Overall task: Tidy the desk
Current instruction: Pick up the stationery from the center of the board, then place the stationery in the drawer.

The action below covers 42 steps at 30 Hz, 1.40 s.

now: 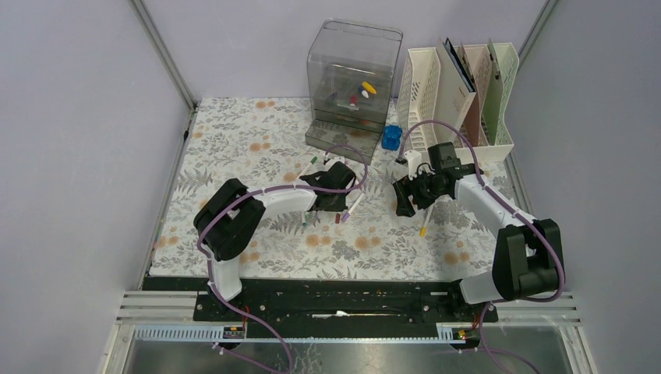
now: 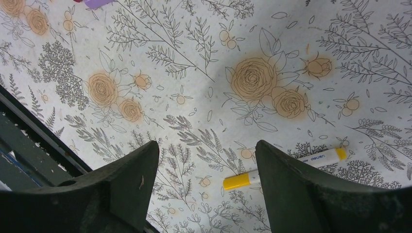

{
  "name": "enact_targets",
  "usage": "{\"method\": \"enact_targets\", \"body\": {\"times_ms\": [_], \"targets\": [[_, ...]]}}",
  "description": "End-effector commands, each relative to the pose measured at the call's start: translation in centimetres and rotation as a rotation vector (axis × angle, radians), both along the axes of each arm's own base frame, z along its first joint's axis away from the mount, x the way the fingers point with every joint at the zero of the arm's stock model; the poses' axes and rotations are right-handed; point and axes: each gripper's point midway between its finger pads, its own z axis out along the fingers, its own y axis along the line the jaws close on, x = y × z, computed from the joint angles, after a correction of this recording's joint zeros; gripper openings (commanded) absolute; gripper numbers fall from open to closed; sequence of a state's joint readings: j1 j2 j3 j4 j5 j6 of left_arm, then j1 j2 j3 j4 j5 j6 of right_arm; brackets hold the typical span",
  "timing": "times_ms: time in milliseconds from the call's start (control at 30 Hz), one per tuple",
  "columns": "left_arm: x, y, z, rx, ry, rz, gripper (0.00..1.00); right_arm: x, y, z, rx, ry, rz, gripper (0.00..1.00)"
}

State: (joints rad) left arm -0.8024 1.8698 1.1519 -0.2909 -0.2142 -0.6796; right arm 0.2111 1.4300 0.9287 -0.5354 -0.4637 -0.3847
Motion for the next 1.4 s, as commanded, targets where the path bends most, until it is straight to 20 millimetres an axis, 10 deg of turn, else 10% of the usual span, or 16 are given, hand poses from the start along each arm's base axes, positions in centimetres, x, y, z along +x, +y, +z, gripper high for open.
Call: {"method": "enact_targets", "body": {"times_ms": [0, 500, 900, 1367], "targets": [[-0.2, 0.3, 0.6, 0.010, -0.008, -0.002, 0.00, 1.9, 0.6, 3.1, 0.028, -0.097, 0.002, 0.79], [2.5, -1.0, 9.7, -0.412, -0.157, 0.049, 0.00, 3.2, -1.7, 3.9, 0.029, -0.125, -0.077, 0.79], [11.5, 0.5, 16.8, -0.911, -0.251, 0.248, 0.00, 2.6, -2.2, 3.1, 0.025, -0.102, -0.090, 0.79], [22.9, 1.0, 14.5, -1.149, -0.222, 0.715, 0.00, 2.3, -3.0, 3.2, 0.025, -0.111, -0.116, 0.79]]}}
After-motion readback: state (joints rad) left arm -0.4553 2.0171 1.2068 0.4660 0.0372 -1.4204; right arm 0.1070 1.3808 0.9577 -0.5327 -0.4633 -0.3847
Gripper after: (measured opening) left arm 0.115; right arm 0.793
